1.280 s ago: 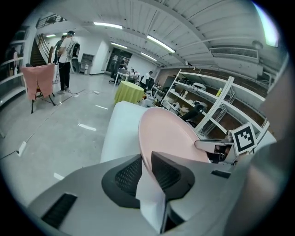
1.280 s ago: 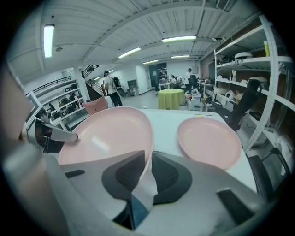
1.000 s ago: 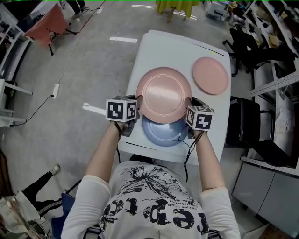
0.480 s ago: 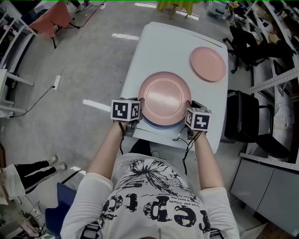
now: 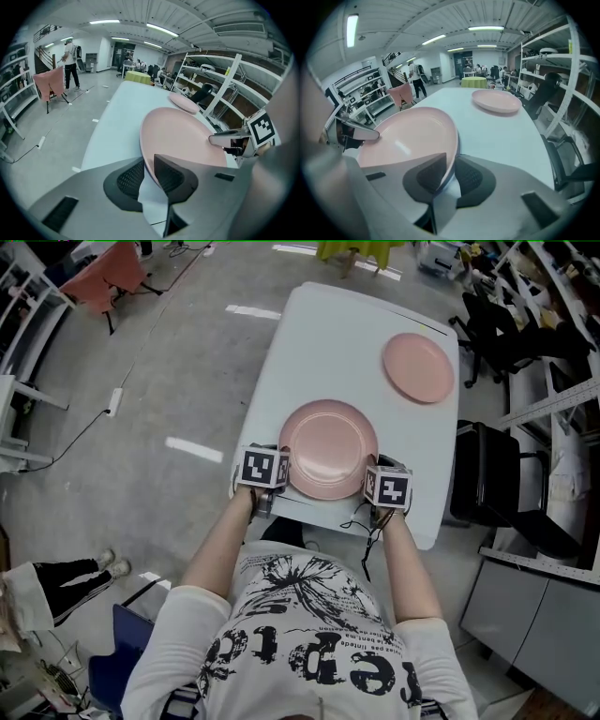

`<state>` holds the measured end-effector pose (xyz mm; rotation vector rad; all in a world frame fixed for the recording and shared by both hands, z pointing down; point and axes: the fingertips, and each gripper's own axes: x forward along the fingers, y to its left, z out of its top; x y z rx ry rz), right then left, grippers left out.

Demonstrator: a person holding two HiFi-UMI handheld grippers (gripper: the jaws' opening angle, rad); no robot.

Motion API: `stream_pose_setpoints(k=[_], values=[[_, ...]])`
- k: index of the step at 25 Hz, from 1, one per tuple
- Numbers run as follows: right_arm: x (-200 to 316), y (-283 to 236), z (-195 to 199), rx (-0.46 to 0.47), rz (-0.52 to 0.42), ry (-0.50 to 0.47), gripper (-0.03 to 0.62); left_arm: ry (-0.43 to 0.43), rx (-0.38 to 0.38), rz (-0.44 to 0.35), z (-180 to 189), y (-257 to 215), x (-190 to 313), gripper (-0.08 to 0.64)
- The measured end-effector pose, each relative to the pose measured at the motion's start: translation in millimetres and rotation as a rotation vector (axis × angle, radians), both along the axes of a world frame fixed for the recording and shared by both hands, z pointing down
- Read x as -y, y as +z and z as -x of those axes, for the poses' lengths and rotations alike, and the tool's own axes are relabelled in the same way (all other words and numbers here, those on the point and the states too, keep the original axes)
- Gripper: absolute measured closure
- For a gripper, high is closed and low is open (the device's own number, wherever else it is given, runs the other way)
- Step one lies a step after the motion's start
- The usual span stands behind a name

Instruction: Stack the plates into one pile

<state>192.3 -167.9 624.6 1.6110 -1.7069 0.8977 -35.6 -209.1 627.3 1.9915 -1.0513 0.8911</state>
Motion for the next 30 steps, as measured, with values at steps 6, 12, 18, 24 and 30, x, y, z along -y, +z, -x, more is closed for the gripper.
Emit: stream_pose_setpoints(k=[6, 12, 18, 24, 30], values=[[3.2, 3.4, 3.0, -0.054, -0.008, -0.025, 0.522, 0.012, 0.066, -0.014, 3.2, 8.2, 3.7, 0.483], [6.1, -0.5, -6.4, -0.166, -0.015, -0.048, 0.511, 0.009, 0.059, -0.010, -2.1, 10.6, 5.3, 0.480], [9.6, 3.6, -8.0, -0.181, -0.020, -0.038, 0.535, 0.022, 0.074, -0.029, -0.2, 12.8, 8.1, 0.469], [0.9, -6.6, -7.9, -0.164, -0.068, -0.028, 0.523, -0.030, 0.079, -0.174, 2.2, -7.9, 16.0, 0.462], [-27.9, -31.5, -27.4, -0.115, -0.140, 0.011, 0.561, -0.015, 0.021, -0.268, -20.4, -57.7, -1.8, 0.557]])
